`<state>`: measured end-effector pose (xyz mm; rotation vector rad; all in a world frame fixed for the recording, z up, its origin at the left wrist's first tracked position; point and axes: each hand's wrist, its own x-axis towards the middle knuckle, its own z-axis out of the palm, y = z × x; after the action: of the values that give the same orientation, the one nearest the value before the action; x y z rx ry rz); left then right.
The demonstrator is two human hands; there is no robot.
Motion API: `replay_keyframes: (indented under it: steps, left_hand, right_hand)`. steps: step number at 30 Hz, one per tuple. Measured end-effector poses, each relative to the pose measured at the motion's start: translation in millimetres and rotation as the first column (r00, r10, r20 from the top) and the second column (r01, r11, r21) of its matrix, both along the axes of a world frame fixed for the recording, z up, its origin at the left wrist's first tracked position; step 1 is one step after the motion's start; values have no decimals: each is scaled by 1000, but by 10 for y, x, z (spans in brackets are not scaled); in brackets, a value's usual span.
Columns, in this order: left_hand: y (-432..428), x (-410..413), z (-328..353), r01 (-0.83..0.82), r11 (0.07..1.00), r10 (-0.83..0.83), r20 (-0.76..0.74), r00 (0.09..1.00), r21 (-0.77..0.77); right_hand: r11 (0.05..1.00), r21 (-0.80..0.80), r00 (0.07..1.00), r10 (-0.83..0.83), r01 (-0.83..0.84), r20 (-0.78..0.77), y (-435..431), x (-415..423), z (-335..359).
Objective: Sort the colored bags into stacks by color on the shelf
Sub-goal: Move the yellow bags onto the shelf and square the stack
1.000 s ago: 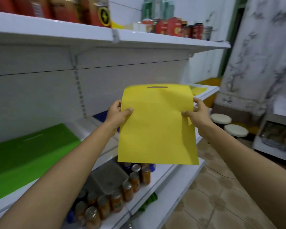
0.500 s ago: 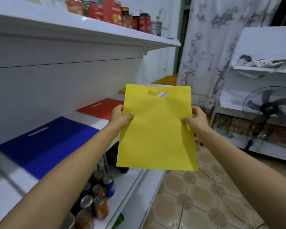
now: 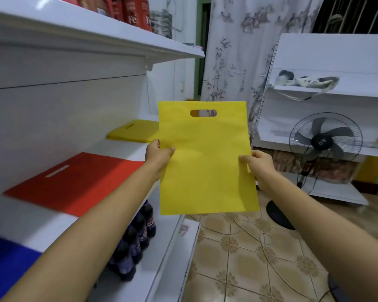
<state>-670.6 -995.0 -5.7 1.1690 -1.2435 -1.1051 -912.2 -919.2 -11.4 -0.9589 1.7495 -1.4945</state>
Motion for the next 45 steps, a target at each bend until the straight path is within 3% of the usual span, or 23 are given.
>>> replay_keyframes:
  steps: [6,12,19,23,32,37,40,42,45]
  left_hand:
    - [-562,-412,-132,21,1000,-21,50,999,11]
    - [-1155,-874,-62,-4,1000,3,35,999,21]
    - [-1837,-1479,175,-65,998,64,42,997,22]
    - [-2095,-1684,144,-67,996,60,125,990,56]
    - [-2680,-1385,72,-268,962,248,242,938,53]
    - [-2995,-847,19,-406,914,378,391,840,-12]
    - [-3224,-430,-21,-489,869,435,577,692,-69]
    - [-3336,-180,-44,-513,855,423,671,609,-74]
    - [-3439,120,-150,-532,844,424,691,586,-67]
  right_hand:
    - [999,3,997,-43,43,62,-534,-424,-161]
    - [999,13,969,30,-34,246,-1309,-968,-222]
    - [988,-12,947,150,-153,282,-2242,-1672,-5]
    - [979,-14,940,198,-202,279,-2710,-1977,57]
    - [931,85,903,319,-356,289,-3683,-1692,-55]
    - [890,85,882,424,-448,203,-4314,-1093,-83]
    - [847,68,846,516,-527,132,-4723,-686,-90]
    - [823,67,826,563,-564,44,-4967,-429,-84]
    - [776,97,759,631,-624,-162,-5339,-60,-102]
